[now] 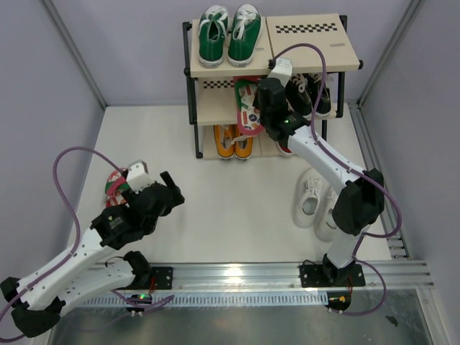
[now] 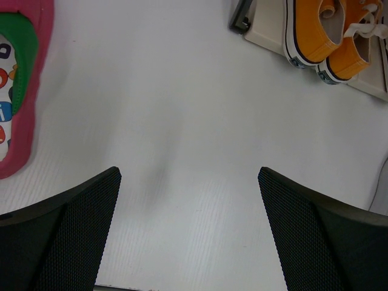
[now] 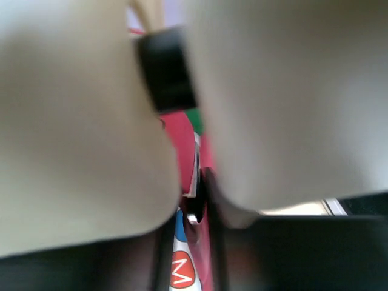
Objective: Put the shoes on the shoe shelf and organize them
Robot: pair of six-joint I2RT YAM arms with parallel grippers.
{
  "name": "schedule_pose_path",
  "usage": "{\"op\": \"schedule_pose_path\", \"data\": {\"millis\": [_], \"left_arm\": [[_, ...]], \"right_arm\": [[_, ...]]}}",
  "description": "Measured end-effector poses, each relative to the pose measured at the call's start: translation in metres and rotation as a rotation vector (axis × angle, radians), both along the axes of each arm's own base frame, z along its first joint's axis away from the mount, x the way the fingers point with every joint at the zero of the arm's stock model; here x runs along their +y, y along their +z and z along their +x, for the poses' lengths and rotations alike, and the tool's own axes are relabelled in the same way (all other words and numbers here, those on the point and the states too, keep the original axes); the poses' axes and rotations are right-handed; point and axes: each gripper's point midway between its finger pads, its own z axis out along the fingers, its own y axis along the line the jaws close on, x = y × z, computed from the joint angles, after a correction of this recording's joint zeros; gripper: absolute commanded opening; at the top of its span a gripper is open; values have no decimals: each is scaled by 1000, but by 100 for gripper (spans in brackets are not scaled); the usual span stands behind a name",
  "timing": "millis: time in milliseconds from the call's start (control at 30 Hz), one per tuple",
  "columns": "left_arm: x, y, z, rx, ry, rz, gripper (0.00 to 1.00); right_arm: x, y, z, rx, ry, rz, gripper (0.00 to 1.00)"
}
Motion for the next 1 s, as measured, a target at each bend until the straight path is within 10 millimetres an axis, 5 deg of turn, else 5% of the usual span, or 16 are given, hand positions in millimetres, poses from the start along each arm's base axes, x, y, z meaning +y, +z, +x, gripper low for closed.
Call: {"op": "schedule_pose_path", "data": {"millis": [133, 433, 733, 1000], "left_arm": [[5, -6, 3, 26, 22, 42, 99], [23, -8, 33, 144, 121, 177, 99], [126, -20, 48, 270, 471, 104, 99], [155, -49, 61, 338, 594, 42, 92]], "right_arm": [[2, -1, -1, 7, 14, 0, 51], [6, -4, -11, 39, 74, -1, 66], [11, 10, -67, 53, 242, 75, 76], [2, -48, -126, 182, 320, 105, 76]]}}
